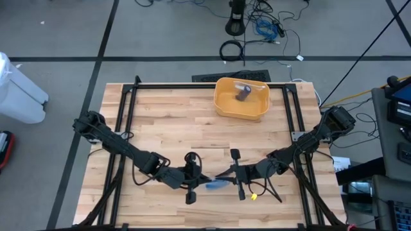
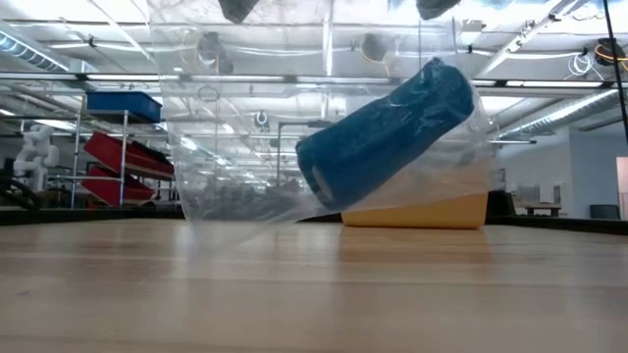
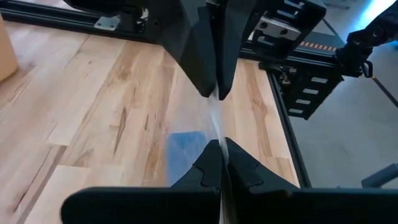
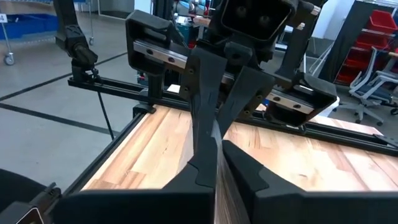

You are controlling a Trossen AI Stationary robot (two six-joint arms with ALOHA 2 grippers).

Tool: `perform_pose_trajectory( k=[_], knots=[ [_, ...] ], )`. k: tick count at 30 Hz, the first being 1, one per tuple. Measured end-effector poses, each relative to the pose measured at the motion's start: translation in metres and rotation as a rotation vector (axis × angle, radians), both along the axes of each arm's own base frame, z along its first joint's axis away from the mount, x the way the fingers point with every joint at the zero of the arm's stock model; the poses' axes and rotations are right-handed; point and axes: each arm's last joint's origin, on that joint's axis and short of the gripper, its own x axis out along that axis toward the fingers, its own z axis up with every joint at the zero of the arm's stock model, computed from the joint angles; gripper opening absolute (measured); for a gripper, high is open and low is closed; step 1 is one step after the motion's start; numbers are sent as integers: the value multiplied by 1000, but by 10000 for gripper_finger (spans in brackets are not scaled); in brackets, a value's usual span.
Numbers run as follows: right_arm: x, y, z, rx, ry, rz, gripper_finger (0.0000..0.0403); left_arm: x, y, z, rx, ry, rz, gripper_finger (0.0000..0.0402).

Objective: Roll bandage
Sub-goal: Close the transparent zip bag

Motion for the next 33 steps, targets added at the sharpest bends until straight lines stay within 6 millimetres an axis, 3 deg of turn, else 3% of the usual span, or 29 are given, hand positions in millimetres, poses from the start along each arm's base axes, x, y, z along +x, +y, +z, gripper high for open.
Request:
perform_pose_trajectory(
  k=[5, 13, 16, 26, 33],
  knots=[
    [-1, 2, -2, -40, 10, 11, 29, 0, 0, 0, 0, 2, -2, 0],
    [-3, 4, -4, -41, 33, 17, 116, 0, -1, 0, -3, 4, -12, 0],
    [-2, 2, -6, -10, 57, 12, 128, 0, -1, 0, -3, 4, -12, 0],
    [-2, 2, -5, -1, 49, 10, 36, 0, -1, 0, 4, 4, -15, 0],
    [-1, 1, -5, 12, 56, 29, 2, 0, -1, 0, 24, 3, -24, 0]
  ],
)
